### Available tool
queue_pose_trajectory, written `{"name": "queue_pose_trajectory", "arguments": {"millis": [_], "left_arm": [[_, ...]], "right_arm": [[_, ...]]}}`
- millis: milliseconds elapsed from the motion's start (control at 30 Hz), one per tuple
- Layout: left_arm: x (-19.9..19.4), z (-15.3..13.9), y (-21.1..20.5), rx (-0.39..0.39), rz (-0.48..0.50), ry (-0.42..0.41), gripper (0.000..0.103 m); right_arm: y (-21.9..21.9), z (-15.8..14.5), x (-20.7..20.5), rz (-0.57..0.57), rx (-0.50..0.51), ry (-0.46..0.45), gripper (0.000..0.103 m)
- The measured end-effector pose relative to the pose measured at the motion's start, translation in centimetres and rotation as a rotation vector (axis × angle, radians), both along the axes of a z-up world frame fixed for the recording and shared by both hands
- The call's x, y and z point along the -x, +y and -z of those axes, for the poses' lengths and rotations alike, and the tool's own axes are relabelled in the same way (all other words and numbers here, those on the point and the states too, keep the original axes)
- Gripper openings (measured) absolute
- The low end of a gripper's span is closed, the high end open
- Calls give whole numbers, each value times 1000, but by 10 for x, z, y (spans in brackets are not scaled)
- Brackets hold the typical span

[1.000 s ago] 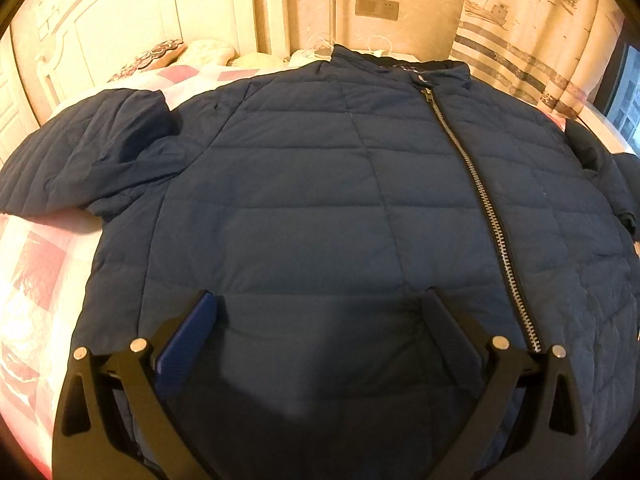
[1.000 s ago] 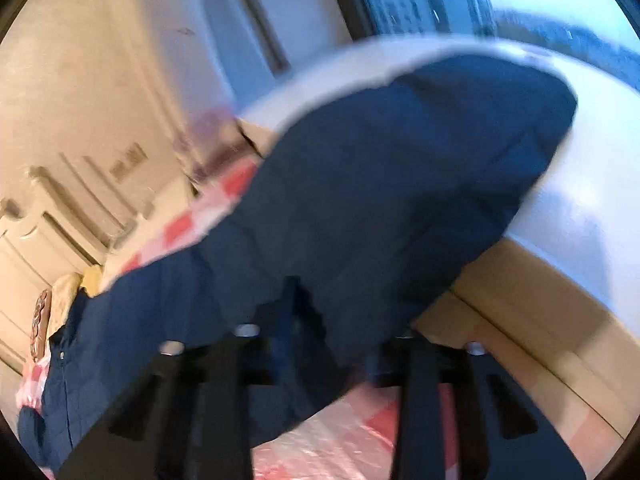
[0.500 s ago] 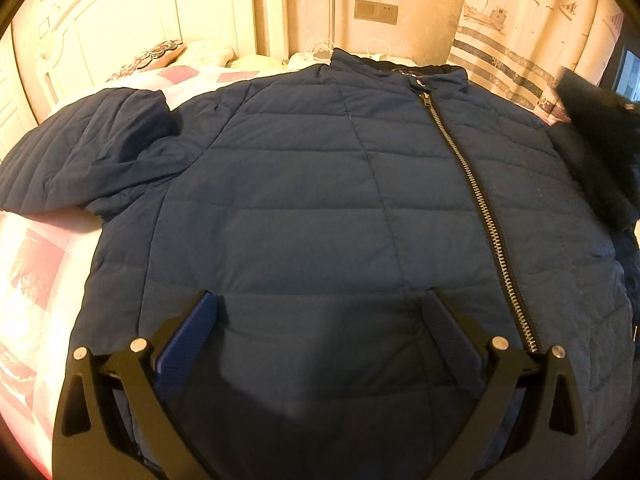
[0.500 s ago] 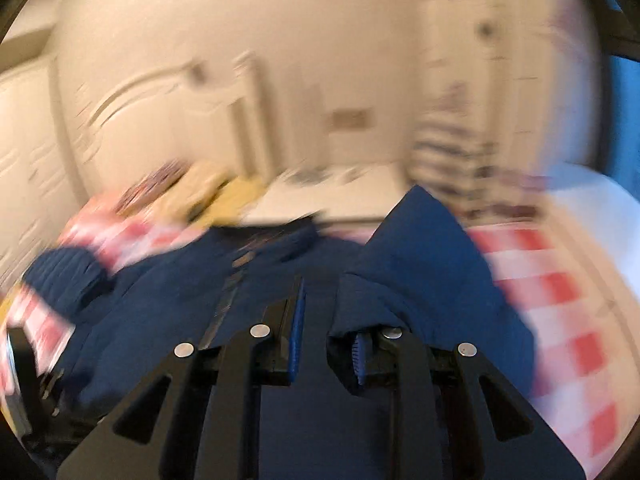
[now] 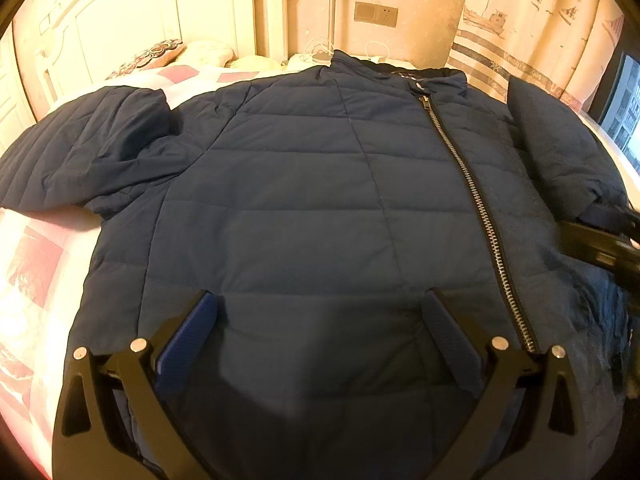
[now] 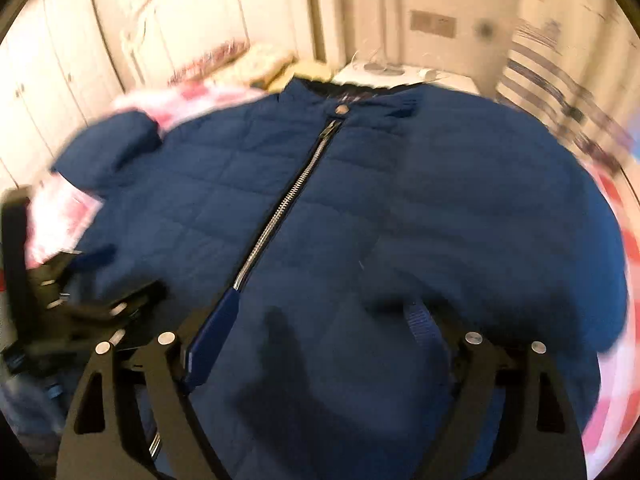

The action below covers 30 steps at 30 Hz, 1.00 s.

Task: Fold large clothes
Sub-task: 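Grasp the jacket sleeve with the right tool and fold it across the jacket body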

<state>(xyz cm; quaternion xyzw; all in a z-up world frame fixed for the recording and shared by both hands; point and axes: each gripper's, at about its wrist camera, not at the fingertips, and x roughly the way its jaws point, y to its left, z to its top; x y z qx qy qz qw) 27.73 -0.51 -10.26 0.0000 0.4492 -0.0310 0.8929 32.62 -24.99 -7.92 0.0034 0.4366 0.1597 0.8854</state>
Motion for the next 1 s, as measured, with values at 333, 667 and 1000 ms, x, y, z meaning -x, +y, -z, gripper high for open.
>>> {"name": "queue_pose_trajectory", "arguments": {"millis": [333, 667, 1000], "left_arm": [[4, -2, -13, -100, -2, -30, 101], [2, 0, -10, -82, -9, -19, 101], [1, -1, -2, -24, -11, -11, 101]], "right_arm": [[-169, 4, 28, 548, -374, -53, 70], [-96, -46, -10, 328, -279, -216, 32], [-6, -36, -14, 12, -316, -95, 50]]}}
